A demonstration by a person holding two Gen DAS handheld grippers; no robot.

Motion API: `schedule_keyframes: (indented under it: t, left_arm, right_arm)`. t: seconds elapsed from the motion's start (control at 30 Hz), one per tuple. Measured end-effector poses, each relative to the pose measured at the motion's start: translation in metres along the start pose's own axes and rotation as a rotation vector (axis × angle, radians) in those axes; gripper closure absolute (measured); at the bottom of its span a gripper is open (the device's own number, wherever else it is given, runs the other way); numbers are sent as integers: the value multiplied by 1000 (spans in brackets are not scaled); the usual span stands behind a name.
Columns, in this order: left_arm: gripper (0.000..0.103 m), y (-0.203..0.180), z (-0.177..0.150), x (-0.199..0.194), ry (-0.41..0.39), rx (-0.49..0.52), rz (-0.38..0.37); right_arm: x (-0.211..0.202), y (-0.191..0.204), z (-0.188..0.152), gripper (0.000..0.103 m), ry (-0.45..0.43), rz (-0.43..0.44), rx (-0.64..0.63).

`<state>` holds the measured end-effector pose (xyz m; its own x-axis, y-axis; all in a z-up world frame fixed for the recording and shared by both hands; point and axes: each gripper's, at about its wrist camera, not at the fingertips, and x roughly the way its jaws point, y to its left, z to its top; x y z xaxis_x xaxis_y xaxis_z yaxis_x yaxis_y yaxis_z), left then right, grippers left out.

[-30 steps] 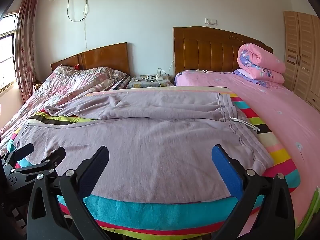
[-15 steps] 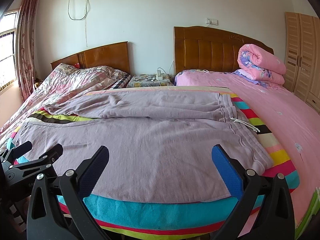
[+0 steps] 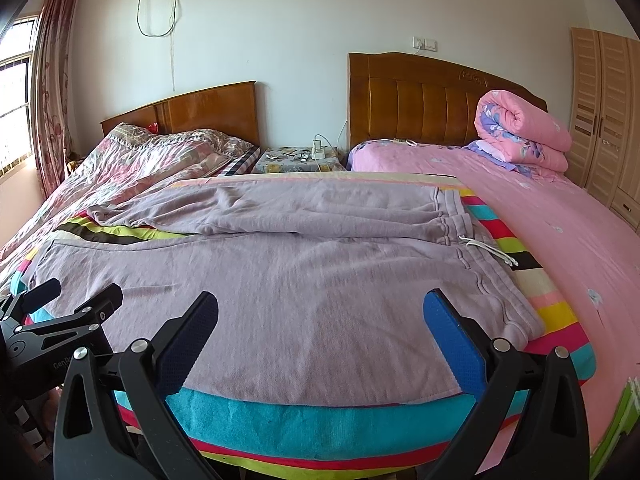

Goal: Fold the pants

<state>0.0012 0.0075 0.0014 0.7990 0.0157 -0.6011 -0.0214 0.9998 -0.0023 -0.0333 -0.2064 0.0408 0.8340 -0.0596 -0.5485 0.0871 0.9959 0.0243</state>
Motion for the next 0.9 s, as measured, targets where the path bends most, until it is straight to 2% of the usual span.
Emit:
schedule_keyframes:
  t: [0.9]
  left_arm:
    - [1, 1, -2, 4, 7, -2, 16]
  right_arm:
    - [2, 2, -5, 4, 11, 0, -10]
